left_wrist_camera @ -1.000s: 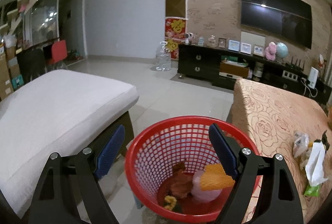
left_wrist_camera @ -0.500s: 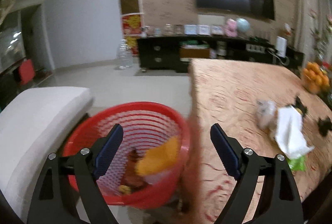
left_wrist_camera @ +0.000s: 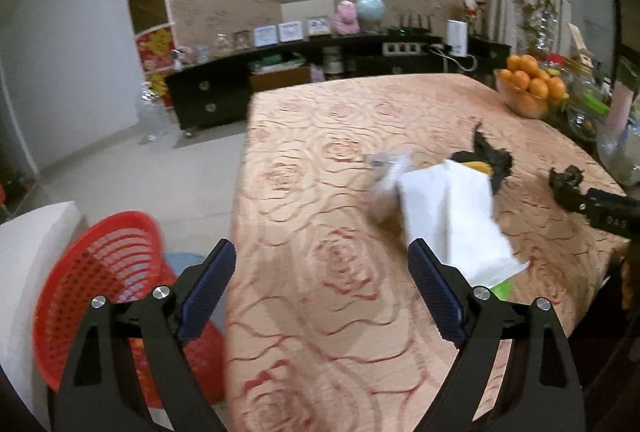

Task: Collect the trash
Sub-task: 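Grasp the white tissue with the left gripper while the right approaches the black plastic bag, then close the right gripper on the black plastic bag and lift it, then carry the white tissue over the wastebasket and open the left gripper, then carry the black plastic bag over the wastebasket and open the right gripper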

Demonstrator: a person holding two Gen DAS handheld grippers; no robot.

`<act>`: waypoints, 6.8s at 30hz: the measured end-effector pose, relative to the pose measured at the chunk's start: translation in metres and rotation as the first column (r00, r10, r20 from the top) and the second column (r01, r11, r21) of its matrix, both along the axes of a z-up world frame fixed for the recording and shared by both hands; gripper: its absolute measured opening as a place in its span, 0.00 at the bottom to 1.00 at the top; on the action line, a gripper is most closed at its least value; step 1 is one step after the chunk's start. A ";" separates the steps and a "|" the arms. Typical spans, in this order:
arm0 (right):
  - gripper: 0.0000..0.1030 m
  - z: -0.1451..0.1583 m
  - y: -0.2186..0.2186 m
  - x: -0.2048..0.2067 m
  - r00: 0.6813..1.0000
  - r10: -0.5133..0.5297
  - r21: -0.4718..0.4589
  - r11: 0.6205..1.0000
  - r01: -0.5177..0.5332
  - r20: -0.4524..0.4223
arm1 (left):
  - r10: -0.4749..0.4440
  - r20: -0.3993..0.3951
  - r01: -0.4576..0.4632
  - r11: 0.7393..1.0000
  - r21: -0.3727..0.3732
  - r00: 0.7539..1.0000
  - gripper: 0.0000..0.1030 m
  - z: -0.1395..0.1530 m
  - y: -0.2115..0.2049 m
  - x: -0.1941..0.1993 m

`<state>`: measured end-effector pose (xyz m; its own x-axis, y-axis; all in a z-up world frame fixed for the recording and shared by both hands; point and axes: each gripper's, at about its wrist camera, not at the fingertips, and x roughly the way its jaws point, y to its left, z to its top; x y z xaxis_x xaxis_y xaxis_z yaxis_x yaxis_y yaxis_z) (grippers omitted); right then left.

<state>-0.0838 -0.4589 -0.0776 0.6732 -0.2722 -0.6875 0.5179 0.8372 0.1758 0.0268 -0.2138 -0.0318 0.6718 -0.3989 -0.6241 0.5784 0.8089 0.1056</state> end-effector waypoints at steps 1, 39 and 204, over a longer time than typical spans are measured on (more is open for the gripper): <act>0.77 -0.001 0.000 0.000 1.000 -0.001 0.002 1.000 0.001 -0.002 | -0.020 -0.014 0.020 1.000 -0.007 1.000 0.82 -0.001 -0.008 0.001; 0.77 -0.010 -0.001 0.002 1.000 0.014 0.037 0.999 -0.013 -0.018 | -0.201 -0.223 0.160 0.969 -0.188 0.954 0.16 -0.025 -0.057 0.016; 0.38 0.076 0.323 0.162 0.777 0.625 0.001 0.779 -0.627 0.074 | 0.669 -0.018 -0.638 0.699 -0.323 0.743 0.80 0.053 0.281 0.040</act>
